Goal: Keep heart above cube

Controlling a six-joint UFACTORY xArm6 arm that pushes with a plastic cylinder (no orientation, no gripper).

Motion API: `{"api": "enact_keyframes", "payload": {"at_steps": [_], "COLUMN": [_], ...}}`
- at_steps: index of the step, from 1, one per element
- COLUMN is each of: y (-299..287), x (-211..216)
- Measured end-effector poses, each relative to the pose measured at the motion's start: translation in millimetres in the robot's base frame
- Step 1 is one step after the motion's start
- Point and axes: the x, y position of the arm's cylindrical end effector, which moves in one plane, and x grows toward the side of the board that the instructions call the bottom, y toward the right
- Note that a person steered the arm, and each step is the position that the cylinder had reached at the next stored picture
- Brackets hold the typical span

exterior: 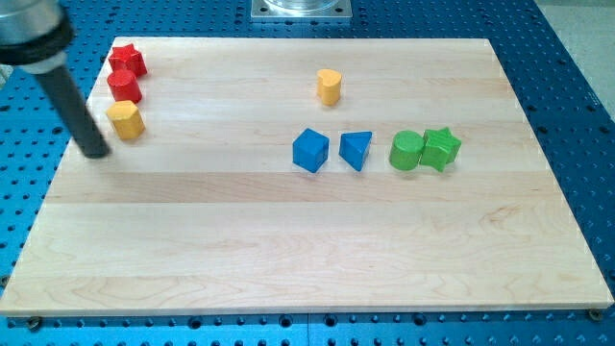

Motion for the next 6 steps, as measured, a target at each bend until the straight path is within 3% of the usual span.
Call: {"api": "enact_keyframes", "payload": {"at_steps": [1, 2, 3, 4, 5, 6], "y": [18, 20, 15, 65, 71, 162], "x": [-2, -46, -36, -69, -108, -116]}}
